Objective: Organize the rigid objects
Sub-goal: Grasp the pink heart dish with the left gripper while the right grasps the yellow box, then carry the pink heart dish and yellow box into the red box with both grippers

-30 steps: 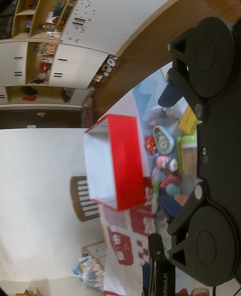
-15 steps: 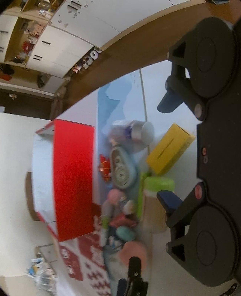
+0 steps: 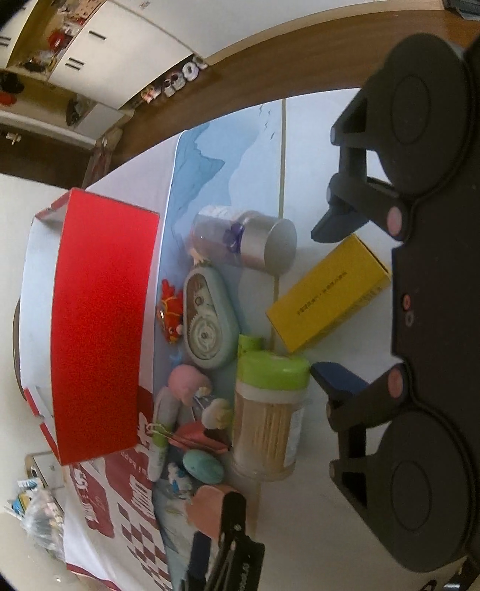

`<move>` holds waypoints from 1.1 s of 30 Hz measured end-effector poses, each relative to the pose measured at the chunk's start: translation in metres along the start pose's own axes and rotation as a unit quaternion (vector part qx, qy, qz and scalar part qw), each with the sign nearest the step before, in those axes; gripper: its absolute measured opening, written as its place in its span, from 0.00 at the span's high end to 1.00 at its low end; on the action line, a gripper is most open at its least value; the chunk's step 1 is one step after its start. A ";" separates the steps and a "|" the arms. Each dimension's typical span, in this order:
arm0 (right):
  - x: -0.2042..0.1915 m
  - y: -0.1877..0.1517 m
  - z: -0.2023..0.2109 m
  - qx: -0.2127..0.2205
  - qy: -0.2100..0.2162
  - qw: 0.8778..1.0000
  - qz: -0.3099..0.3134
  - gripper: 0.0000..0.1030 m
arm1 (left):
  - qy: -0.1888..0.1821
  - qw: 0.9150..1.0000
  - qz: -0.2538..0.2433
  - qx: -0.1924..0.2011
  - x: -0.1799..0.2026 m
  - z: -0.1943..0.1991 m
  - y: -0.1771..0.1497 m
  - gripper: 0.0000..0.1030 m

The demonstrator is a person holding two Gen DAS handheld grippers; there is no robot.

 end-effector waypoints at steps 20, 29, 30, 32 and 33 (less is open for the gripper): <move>0.012 0.001 0.005 -0.018 0.019 0.999 -0.030 0.72 | 0.012 1.000 0.005 0.017 0.001 0.003 0.001 0.26; 0.027 0.021 0.025 0.007 0.026 0.998 -0.056 0.72 | 0.019 0.999 0.023 0.033 -0.001 0.023 0.011 0.26; 0.029 0.025 0.028 0.011 0.028 0.998 -0.058 0.72 | 0.019 0.999 0.024 0.036 0.000 0.026 0.015 0.26; 0.031 0.033 0.033 0.022 0.032 0.997 -0.059 0.72 | 0.017 0.999 0.028 0.042 0.001 0.033 0.021 0.26; 0.031 0.037 0.035 0.027 0.034 0.997 -0.060 0.72 | 0.017 0.998 0.031 0.044 0.001 0.036 0.025 0.26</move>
Point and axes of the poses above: each gripper's, at about its wrist camera, not at the fingertips, and z roughly against the way its jaws point, x to its right, y to its top, the point moved 3 cm from there along -z, roughly the way its jaws point, and after that the axes turned 7 degrees about -y, right-handed, at the moved point
